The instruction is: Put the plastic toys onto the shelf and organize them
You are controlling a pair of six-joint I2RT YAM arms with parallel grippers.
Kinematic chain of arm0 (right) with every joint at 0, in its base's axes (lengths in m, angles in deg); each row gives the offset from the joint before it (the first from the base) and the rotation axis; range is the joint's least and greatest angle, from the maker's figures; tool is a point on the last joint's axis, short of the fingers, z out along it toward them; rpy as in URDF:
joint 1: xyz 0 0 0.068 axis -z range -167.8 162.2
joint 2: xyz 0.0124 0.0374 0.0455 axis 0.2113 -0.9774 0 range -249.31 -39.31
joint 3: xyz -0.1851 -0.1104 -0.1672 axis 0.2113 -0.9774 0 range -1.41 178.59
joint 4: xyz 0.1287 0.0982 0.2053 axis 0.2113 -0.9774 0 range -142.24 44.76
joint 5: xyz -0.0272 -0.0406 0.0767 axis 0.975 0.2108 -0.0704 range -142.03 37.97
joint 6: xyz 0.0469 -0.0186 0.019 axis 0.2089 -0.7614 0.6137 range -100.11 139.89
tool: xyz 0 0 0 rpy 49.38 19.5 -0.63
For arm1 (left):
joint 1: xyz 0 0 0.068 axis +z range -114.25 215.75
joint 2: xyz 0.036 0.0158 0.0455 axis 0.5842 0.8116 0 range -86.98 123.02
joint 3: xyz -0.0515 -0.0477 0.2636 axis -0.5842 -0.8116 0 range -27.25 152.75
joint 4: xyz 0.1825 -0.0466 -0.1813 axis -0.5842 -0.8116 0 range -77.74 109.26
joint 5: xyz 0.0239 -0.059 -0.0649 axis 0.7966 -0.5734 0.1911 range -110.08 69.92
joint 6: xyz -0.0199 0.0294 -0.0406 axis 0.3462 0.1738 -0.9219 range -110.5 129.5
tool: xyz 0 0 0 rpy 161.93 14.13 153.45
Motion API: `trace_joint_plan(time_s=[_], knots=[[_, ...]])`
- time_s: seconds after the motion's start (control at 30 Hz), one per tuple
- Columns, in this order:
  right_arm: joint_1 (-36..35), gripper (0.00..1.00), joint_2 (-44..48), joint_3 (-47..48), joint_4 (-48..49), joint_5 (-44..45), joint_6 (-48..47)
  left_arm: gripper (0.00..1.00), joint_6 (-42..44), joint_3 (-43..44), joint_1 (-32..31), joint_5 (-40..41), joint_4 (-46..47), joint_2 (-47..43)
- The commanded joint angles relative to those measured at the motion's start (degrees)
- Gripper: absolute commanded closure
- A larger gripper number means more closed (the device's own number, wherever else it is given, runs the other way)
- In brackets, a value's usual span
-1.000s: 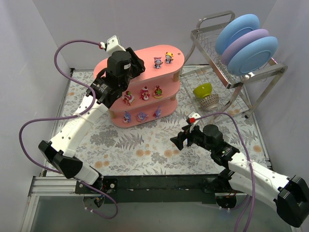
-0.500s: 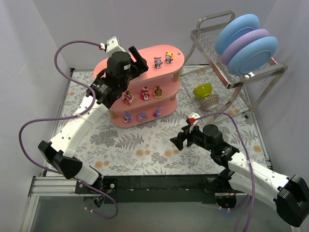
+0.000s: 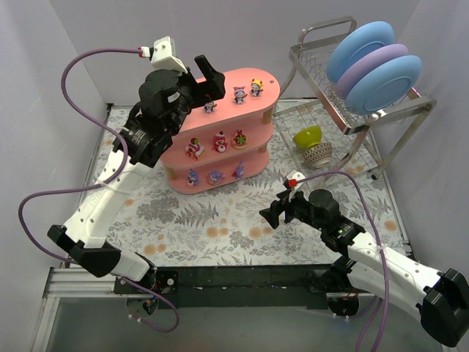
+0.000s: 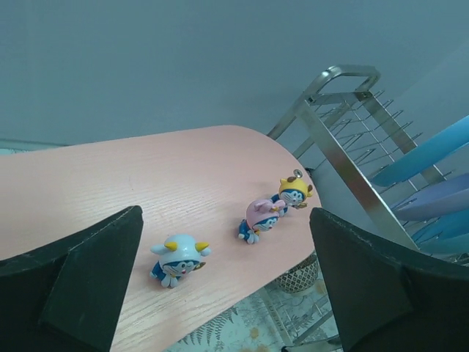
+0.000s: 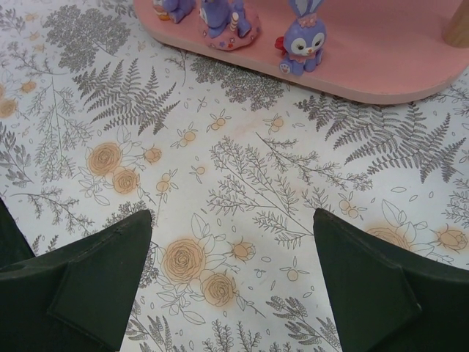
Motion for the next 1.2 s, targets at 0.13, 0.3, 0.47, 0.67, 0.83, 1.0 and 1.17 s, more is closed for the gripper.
trace_joint_plan(time_s=[0.13, 0.3, 0.47, 0.67, 0.83, 1.0, 1.17], knots=[[0.25, 0.02, 6.81, 3.98, -4.02, 8.84, 0.27, 0.02, 13.01, -1.71, 0.28, 3.52, 0.35, -11.89], [0.25, 0.02, 10.68, 5.38, -8.41, 14.56, 0.44, 0.02, 13.72, -10.31, 0.28, 11.34, -4.31, -22.78], [0.25, 0.02, 14.46, 7.14, -12.90, 19.13, 0.71, 0.02, 10.49, -20.51, 0.28, 15.39, -10.53, -32.97], [0.25, 0.02, 18.68, 9.07, -18.26, 22.30, 0.36, 0.02, 1.44, -31.59, 0.28, 16.36, -18.27, -45.37], [0.25, 0.02, 21.23, 10.48, -21.16, 23.09, 0.18, 0.02, -4.98, -36.86, 0.28, 15.66, -24.34, -51.61], [0.25, 0.02, 23.08, 11.45, -23.97, 23.70, -0.17, 0.02, -10.44, -41.08, 0.28, 14.96, -28.22, -55.84], [0.25, 0.02, 25.80, 11.10, -25.30, 25.11, -0.78, 0.02, -12.29, -43.81, 0.28, 14.43, -29.18, -58.65]])
